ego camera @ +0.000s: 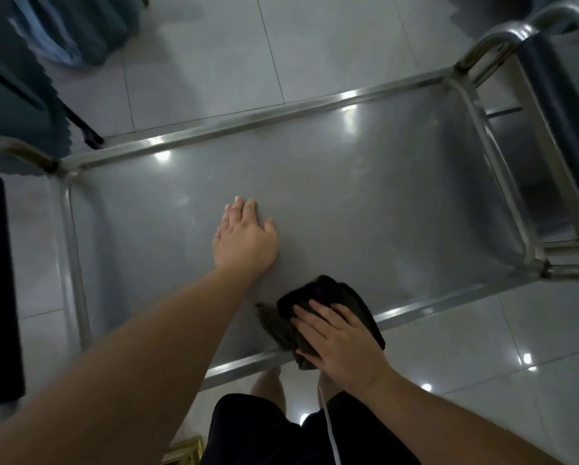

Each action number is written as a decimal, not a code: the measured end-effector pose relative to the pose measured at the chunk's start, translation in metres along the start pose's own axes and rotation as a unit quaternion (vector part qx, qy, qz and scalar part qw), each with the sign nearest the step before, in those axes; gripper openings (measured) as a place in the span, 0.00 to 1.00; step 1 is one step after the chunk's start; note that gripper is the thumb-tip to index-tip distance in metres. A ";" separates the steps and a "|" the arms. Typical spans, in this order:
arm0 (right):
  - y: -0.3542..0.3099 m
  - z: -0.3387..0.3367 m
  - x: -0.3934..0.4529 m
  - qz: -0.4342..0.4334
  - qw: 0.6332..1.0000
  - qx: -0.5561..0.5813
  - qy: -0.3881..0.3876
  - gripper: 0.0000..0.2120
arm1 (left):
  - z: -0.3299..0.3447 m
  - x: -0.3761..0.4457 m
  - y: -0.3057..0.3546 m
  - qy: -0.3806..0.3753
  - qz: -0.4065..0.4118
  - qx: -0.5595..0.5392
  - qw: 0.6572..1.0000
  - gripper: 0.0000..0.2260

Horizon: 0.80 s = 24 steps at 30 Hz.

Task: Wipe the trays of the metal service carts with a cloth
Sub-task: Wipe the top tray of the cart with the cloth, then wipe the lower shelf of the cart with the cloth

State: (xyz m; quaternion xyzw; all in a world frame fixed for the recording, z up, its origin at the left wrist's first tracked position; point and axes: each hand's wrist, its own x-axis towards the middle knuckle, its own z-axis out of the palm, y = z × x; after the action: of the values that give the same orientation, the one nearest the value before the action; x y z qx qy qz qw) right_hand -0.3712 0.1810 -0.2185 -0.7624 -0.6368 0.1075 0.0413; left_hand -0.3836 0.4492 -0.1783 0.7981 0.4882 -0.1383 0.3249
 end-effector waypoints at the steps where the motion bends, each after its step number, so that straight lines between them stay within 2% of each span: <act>1: -0.004 -0.004 -0.001 -0.007 1.000 -0.002 -0.001 0.25 | -0.006 -0.003 0.000 -0.014 -0.001 0.005 1.000 0.28; 5: -0.023 -0.023 0.003 -0.024 1.000 0.003 -0.015 0.21 | -0.019 -0.034 -0.009 -0.070 0.025 0.059 0.995 0.21; 8: -0.036 -0.044 0.017 0.000 0.993 -0.005 -0.116 0.22 | -0.022 -0.069 -0.027 -0.106 0.042 0.092 0.989 0.19; 10: -0.041 -0.056 0.027 0.037 0.980 0.011 -0.195 0.22 | -0.025 -0.091 -0.040 -0.104 0.053 0.117 0.986 0.19; 12: -0.042 -0.066 0.033 0.078 0.968 0.028 -0.238 0.21 | -0.027 -0.110 -0.054 -0.105 0.058 0.135 0.984 0.18; 19: -0.047 -0.089 0.034 0.138 0.952 0.031 -0.271 0.18 | -0.039 -0.166 -0.098 -0.092 0.082 0.216 0.969 0.18; 24: -0.049 -0.113 0.030 0.136 0.955 0.016 -0.264 0.17 | -0.035 -0.201 -0.113 -0.083 0.054 0.184 0.978 0.18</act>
State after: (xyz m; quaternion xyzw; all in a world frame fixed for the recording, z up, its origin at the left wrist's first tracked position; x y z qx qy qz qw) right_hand -0.3891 0.2274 -0.1020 -0.7855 -0.5132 0.3198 -0.1317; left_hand -0.5829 0.3686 -0.0867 0.8553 0.3817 -0.2735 0.2189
